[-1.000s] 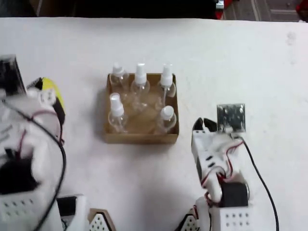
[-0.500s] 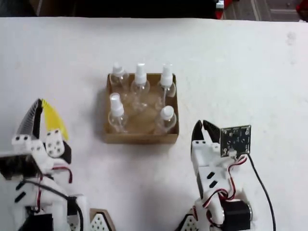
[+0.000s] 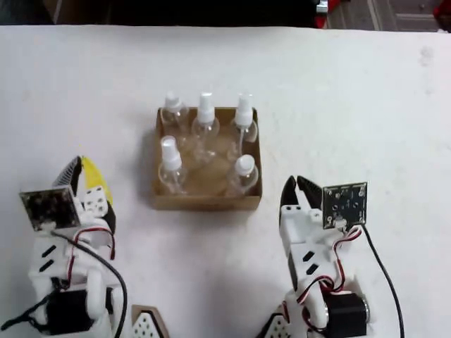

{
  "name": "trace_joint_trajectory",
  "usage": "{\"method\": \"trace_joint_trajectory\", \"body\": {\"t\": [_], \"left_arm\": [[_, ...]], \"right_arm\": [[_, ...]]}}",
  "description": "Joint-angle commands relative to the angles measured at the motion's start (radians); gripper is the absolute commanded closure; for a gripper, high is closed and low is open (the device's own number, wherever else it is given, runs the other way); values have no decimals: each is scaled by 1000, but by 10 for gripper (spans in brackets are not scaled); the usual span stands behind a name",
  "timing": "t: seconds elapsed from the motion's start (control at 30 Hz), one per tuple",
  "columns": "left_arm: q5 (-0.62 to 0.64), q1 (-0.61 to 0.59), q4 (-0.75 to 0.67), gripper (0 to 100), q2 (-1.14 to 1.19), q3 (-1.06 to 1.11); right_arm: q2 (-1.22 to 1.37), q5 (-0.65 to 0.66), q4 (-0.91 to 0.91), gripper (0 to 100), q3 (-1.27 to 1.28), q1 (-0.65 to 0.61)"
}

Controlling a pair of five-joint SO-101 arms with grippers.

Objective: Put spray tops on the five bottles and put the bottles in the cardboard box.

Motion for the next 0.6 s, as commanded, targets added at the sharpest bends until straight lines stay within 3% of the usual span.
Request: {"method": "trace_joint_trajectory", "body": {"t": [0.0,0.33,0.57], "left_arm": [[-9,7,-2,976,7,51],[-11,5,-6,976,7,233],[-11,5,-2,976,8,371]], "right_arm": [[-5,18,-28,980,9,-2],[-5,20,-90,978,68,-10],[-5,20,-234,978,315,-1]]}}
